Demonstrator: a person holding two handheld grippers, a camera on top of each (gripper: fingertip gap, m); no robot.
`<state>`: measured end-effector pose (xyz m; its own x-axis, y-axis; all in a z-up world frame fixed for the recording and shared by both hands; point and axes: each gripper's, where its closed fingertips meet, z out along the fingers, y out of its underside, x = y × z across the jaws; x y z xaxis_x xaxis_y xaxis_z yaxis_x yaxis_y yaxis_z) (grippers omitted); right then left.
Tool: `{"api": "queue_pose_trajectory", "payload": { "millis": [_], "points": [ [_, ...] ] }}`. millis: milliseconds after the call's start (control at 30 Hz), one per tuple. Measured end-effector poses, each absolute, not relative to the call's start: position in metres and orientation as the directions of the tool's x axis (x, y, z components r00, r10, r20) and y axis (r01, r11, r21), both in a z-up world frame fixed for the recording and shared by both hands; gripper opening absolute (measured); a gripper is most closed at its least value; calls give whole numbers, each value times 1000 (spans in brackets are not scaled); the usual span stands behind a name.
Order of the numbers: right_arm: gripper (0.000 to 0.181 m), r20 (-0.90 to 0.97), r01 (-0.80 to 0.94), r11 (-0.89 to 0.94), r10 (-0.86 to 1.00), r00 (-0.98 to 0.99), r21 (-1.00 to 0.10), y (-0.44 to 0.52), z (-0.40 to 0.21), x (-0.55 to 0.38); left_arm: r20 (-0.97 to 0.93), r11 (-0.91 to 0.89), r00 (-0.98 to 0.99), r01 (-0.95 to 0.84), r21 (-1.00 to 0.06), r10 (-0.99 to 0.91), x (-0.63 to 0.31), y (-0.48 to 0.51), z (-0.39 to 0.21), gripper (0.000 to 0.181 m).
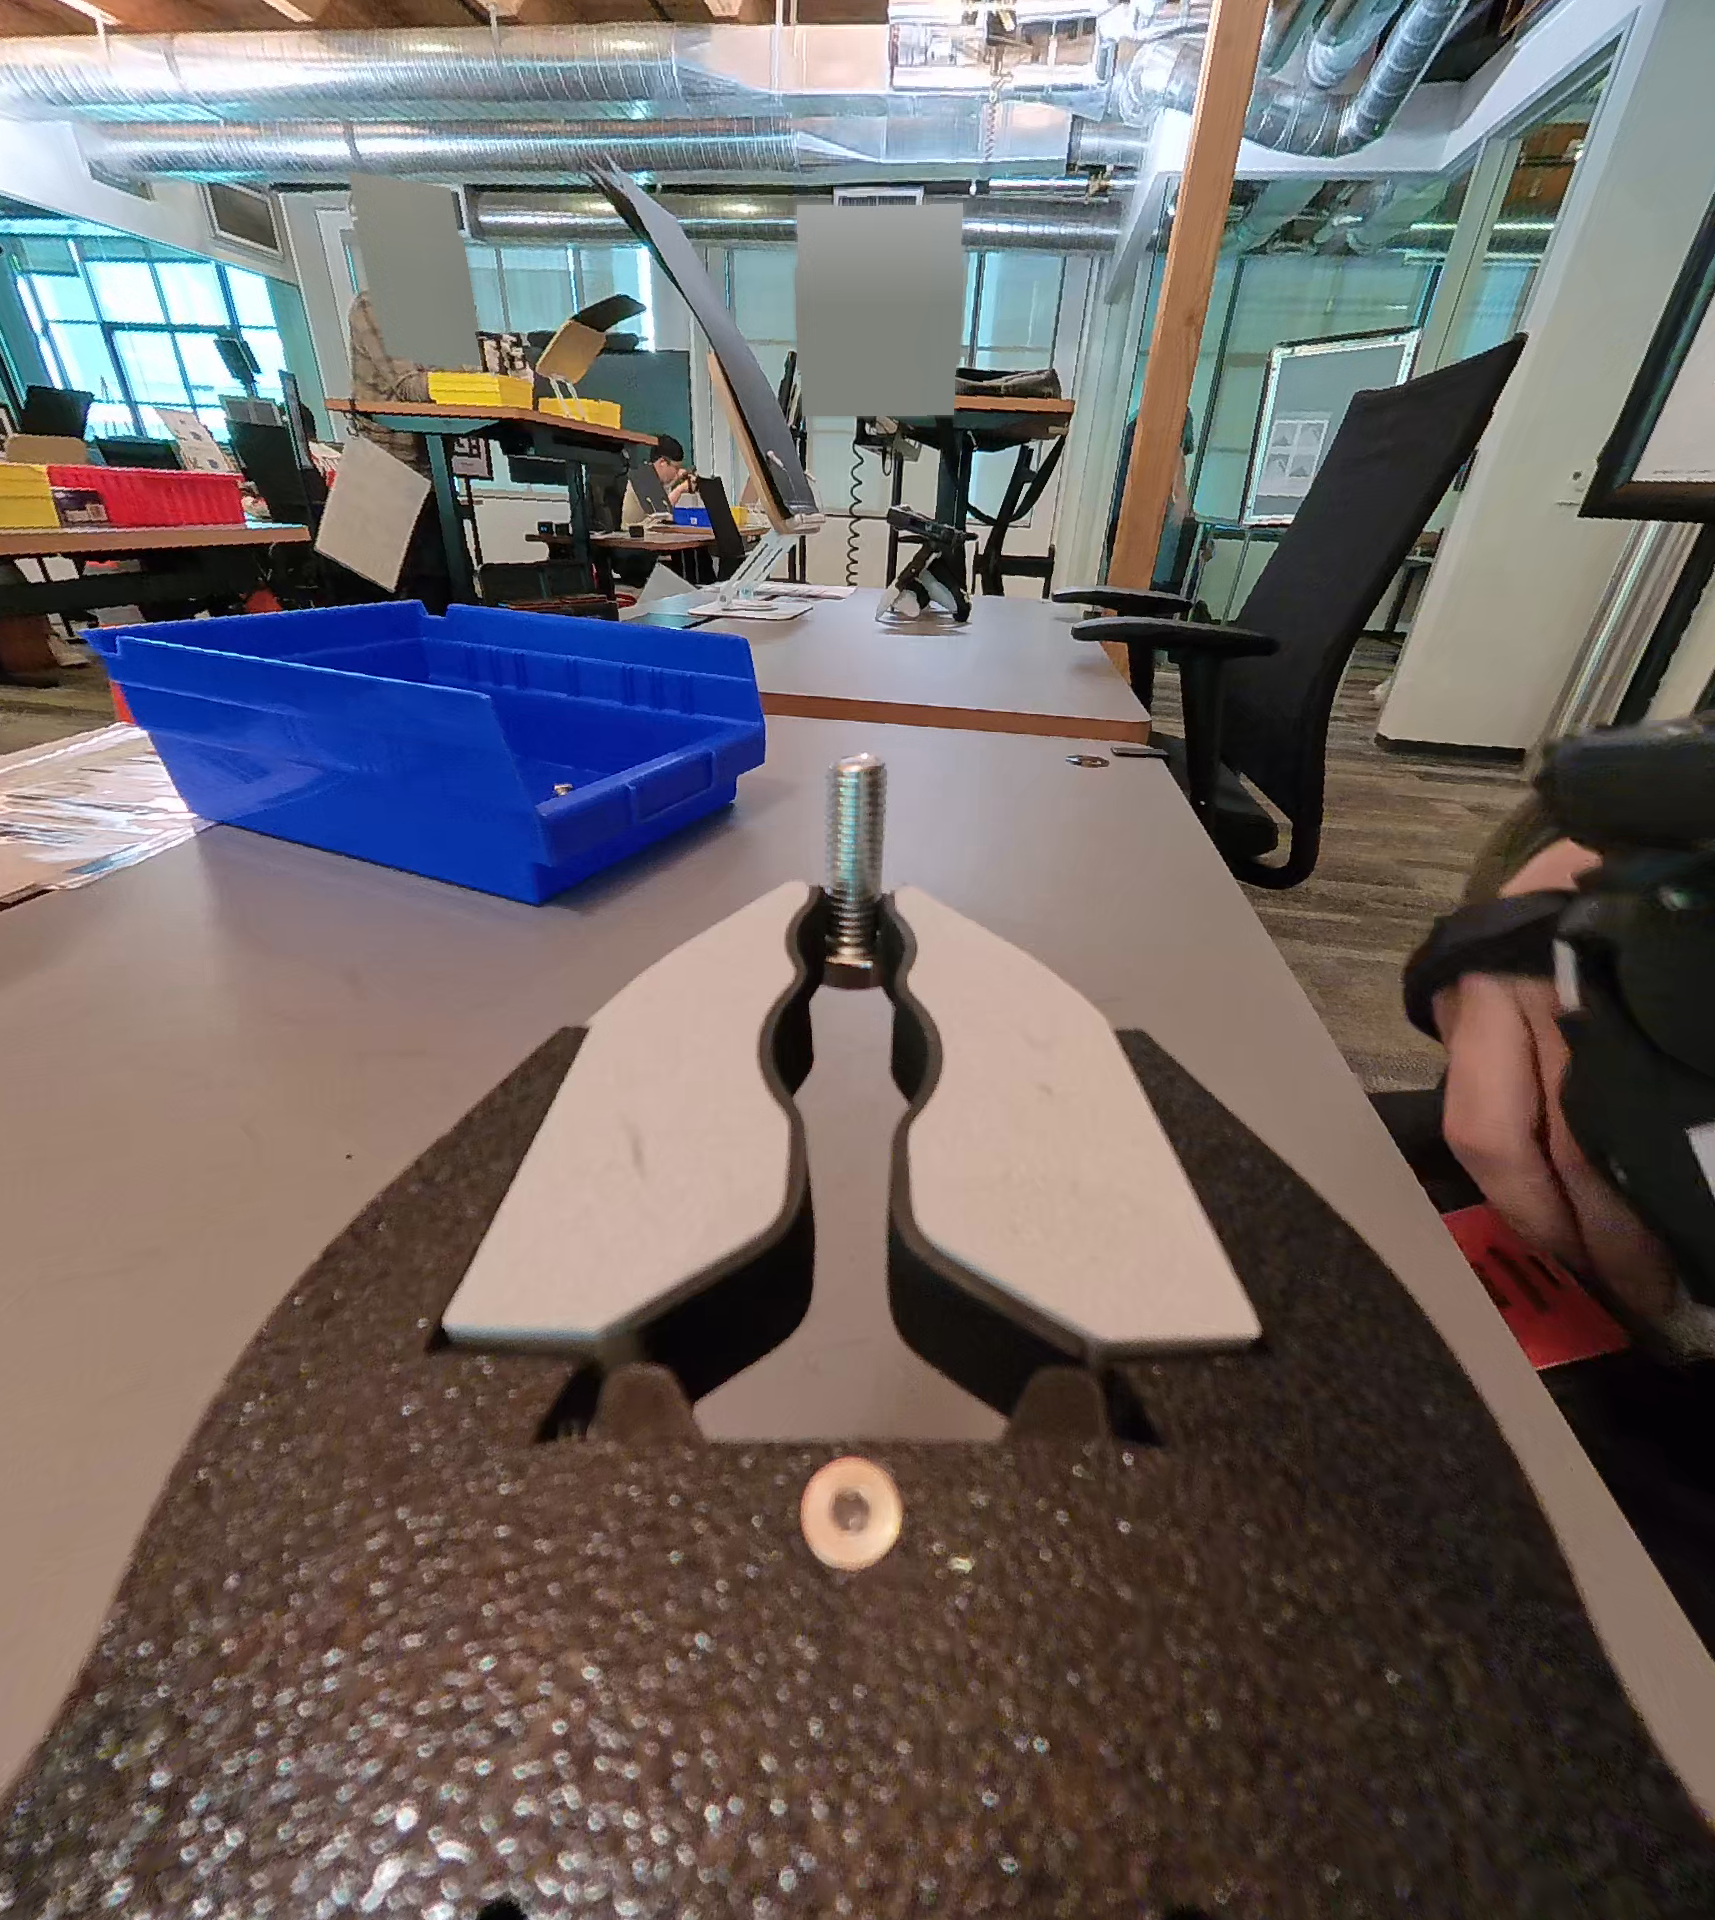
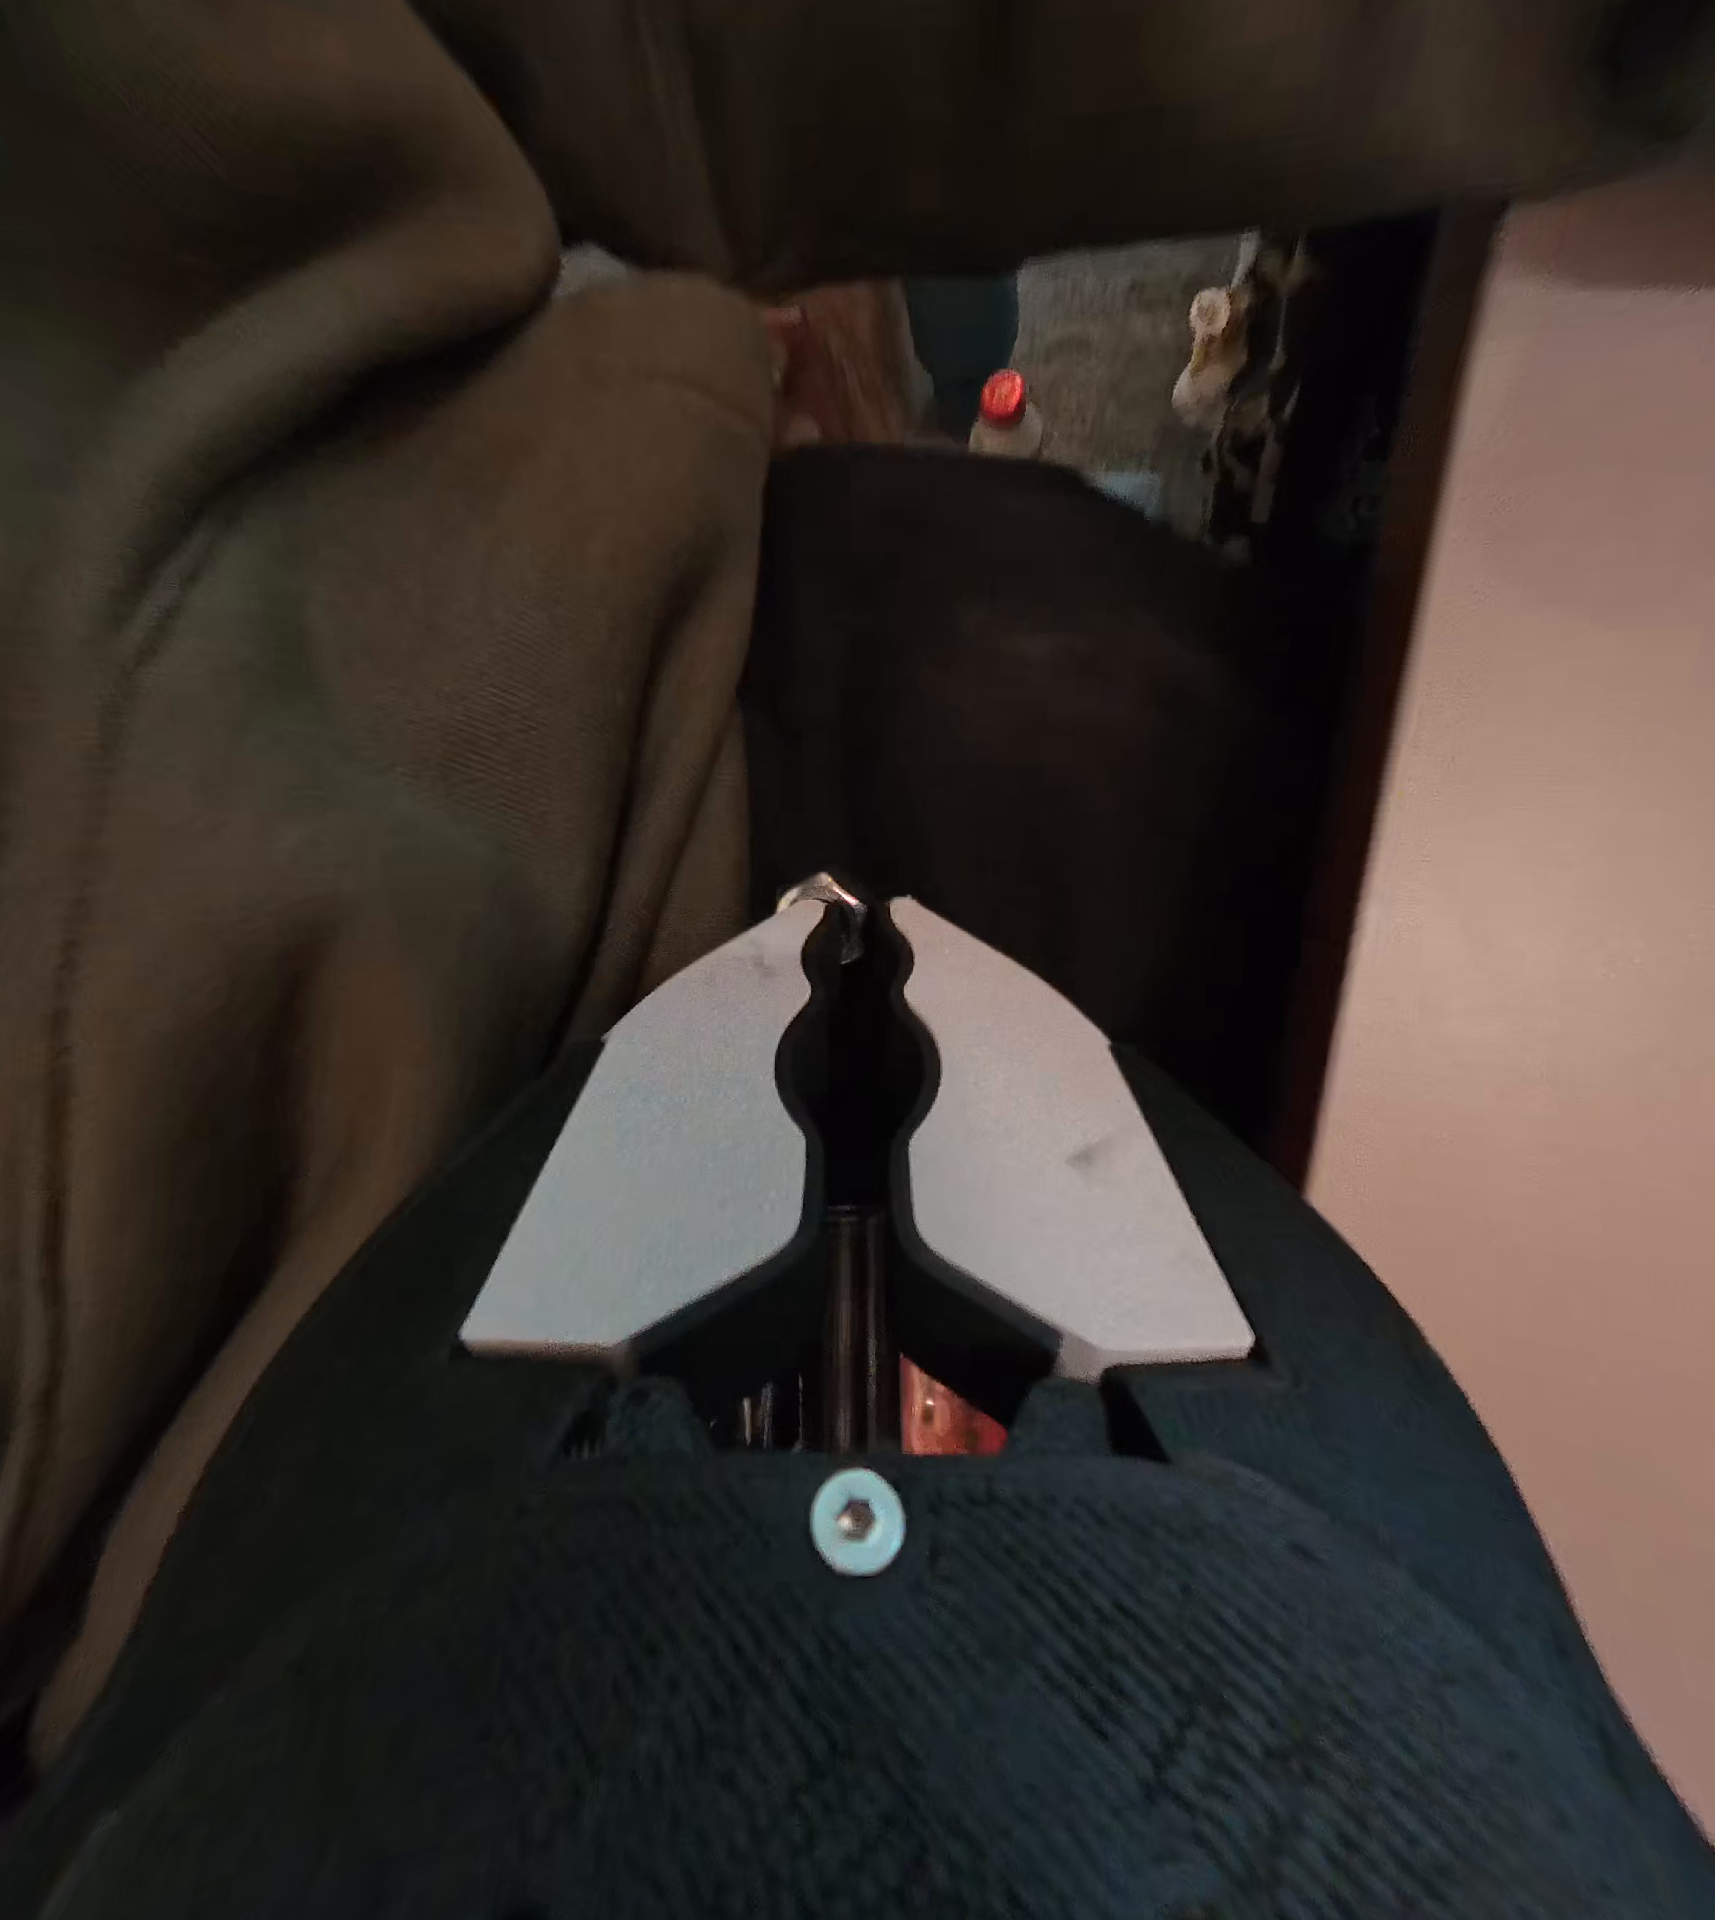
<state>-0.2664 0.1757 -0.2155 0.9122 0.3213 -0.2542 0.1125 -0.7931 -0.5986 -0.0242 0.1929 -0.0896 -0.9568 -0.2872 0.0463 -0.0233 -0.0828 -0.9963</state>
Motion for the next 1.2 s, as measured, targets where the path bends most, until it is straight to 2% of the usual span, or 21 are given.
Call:
{"api": "queue_pose_trajectory", "payload": {
  "millis": [100,167,233,300,500,533,633,767,867,933,1100,1200],
  "points": [
    [6,-211,38,-713,258,943,-701,175,-181,-235,53,-101,-954,-24,-995,-295,-23,195,-88,9],
    [6,-114,-1,-688,120,986,-725,172,-163,-187,68,-125,-949,-30,-992,-308,-21,199,-86,9],
    [6,13,-5,-742,-18,1000,-671,163,-163,-129,106,-153,-936,-57,-987,-336,-15,204,-84,9],
    [6,86,-5,-816,-68,994,-579,157,-174,-81,145,-168,-917,-87,-982,-372,-9,212,-81,9],
    [5,66,53,-910,28,997,-410,179,-203,-13,73,-64,-878,-48,-997,-474,-1,238,-77,9],
    [5,42,60,-902,46,998,-428,186,-202,-11,70,-60,-876,-47,-997,-478,0,242,-78,9],
    [18,-25,41,-902,57,998,-431,196,-204,-6,119,-118,-882,-72,-990,-456,6,246,-79,9],
    [37,30,143,-926,141,990,-348,183,-202,0,141,-170,-887,-72,-983,-441,38,243,-65,9],
    [40,8,146,-907,156,988,-395,186,-198,-8,149,-208,-881,-59,-976,-448,63,239,-41,9],
    [41,62,161,-893,149,987,-421,186,-195,-5,125,-225,-891,-27,-974,-437,68,235,-31,9],
    [38,118,96,-849,39,992,-520,185,-175,8,136,-199,-890,-52,-979,-436,76,228,-42,9],
    [40,131,56,-885,-5,991,-463,182,-187,17,145,-187,-882,-66,-980,-448,77,227,-53,9]
  ]
}}
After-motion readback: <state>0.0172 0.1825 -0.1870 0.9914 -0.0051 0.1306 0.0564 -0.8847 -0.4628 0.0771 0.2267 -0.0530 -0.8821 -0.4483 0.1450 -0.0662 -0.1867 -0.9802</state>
